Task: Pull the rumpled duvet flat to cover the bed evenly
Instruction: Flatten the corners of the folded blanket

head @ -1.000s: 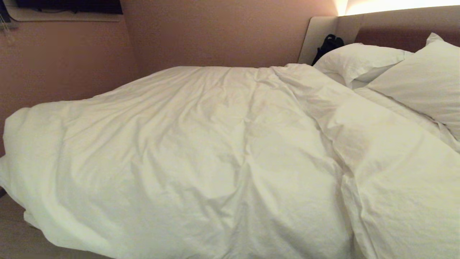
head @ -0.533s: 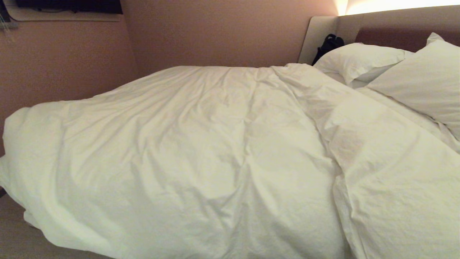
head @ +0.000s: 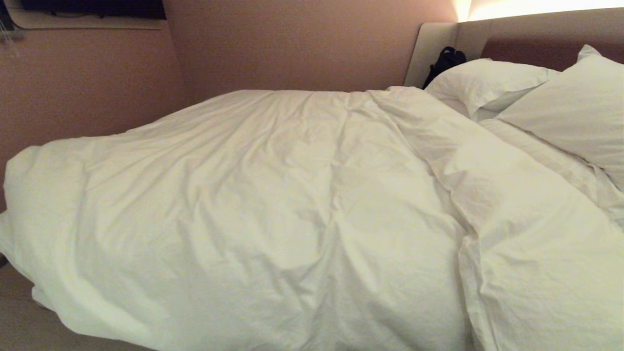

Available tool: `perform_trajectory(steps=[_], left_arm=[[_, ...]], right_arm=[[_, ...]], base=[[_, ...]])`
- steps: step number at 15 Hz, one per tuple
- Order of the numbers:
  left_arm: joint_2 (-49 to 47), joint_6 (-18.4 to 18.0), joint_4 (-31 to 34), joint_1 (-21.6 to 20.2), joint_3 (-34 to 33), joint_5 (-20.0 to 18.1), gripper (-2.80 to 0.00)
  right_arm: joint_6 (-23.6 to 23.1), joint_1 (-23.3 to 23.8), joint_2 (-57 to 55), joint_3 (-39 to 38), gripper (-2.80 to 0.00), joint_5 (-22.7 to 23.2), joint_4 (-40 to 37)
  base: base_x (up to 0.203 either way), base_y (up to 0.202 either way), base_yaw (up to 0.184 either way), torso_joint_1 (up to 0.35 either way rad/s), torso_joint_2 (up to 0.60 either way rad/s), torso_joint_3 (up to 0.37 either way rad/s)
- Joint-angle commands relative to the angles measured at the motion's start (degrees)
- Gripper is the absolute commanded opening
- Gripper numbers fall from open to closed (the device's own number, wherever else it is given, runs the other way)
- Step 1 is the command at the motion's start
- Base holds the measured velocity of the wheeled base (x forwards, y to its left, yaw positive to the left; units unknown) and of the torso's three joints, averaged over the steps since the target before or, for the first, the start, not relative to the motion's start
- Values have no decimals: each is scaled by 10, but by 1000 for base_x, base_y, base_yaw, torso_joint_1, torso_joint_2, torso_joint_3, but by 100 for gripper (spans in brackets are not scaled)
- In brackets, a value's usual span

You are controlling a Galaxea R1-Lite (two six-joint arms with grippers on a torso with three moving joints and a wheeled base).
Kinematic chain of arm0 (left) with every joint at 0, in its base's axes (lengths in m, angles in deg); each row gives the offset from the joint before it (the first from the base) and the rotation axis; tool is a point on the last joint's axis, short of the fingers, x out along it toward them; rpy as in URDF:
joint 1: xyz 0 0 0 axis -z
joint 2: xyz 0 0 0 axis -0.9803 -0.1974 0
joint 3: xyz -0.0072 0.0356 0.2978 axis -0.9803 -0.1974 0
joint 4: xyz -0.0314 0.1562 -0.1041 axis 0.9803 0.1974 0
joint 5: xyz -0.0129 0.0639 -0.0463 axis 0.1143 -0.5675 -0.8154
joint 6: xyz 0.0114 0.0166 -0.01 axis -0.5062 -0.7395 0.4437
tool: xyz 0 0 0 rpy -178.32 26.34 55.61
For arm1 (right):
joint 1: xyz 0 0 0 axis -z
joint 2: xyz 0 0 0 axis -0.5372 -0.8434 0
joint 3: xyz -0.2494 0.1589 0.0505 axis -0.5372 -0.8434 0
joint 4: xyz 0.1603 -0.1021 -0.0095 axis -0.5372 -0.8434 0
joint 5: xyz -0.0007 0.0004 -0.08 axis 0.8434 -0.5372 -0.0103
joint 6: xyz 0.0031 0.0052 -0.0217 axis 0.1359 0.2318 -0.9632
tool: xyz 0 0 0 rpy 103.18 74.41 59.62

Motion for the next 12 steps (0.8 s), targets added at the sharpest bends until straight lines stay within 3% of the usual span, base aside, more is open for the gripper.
perform_trajectory(steps=[1,5,8,9,12], left_arm=[[-1,0,0,0,0,0,-280],[-1,0,0,0,0,0,-280],[-1,0,0,0,0,0,-280],[-1,0,0,0,0,0,-280],[-1,0,0,0,0,0,-280]], right_arm=[[-2,0,-5,1,0,5,0],[9,5,12,27,0,-6,40],[73,17,29,70,0,-54,88],[84,22,26,93,0,-49,86],[110,28,18,176,0,40,64]], base=[[0,0,0,0,0,0],[0,0,0,0,0,0],[0,0,0,0,0,0],[0,0,0,0,0,0],[0,0,0,0,0,0]])
